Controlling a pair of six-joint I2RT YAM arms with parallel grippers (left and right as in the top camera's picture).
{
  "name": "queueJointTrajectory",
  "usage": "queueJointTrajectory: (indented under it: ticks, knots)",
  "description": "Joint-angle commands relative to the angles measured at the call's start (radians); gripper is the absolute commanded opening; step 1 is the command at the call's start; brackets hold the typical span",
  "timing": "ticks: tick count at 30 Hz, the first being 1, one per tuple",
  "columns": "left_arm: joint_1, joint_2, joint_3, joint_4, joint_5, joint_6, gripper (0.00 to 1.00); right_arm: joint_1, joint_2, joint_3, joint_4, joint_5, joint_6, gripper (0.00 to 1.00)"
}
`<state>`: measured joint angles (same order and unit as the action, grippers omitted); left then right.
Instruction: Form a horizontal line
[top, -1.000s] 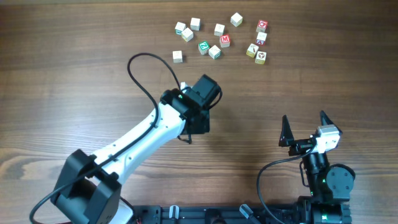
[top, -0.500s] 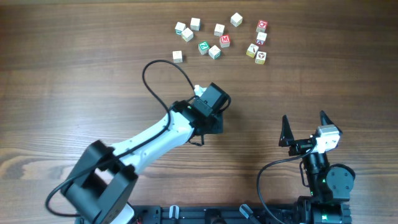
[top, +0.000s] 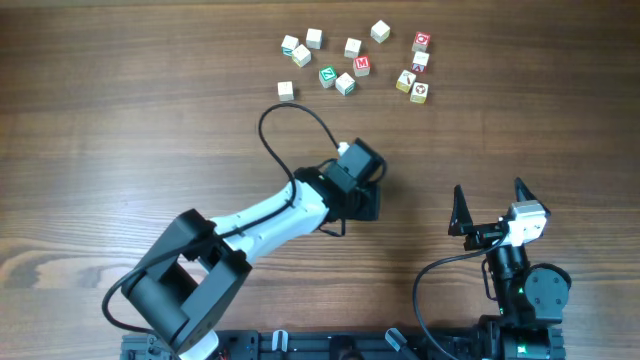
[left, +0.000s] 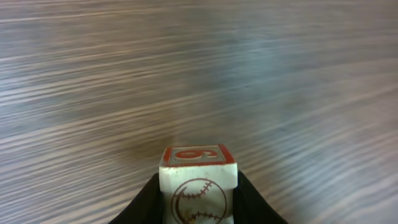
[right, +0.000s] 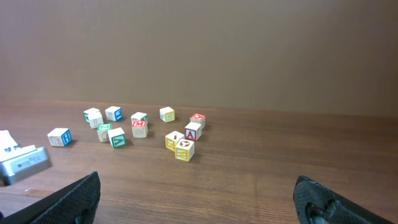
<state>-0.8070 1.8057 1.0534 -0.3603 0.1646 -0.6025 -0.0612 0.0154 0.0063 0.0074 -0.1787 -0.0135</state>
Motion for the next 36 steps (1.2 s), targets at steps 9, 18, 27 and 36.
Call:
queueJointTrajectory:
  ticks: [9, 18, 27, 36]
  knots:
    - [-0.009, 0.035, 0.007, 0.060, 0.022, 0.011, 0.49, 0.005, -0.008, -0.001, 0.005, 0.006, -0.012, 1.00]
    - [-0.018, 0.034, 0.008, 0.104, 0.021, 0.011, 0.55, 0.005, -0.008, -0.001, 0.004, 0.006, -0.011, 1.00]
    - [0.094, 0.000, 0.231, -0.072, -0.005, 0.090, 0.62, 0.005, -0.008, -0.001, 0.005, 0.006, -0.012, 1.00]
    - [0.250, 0.005, 0.433, -0.175, -0.457, 0.237, 0.88, 0.005, -0.008, -0.001, 0.004, 0.006, -0.011, 1.00]
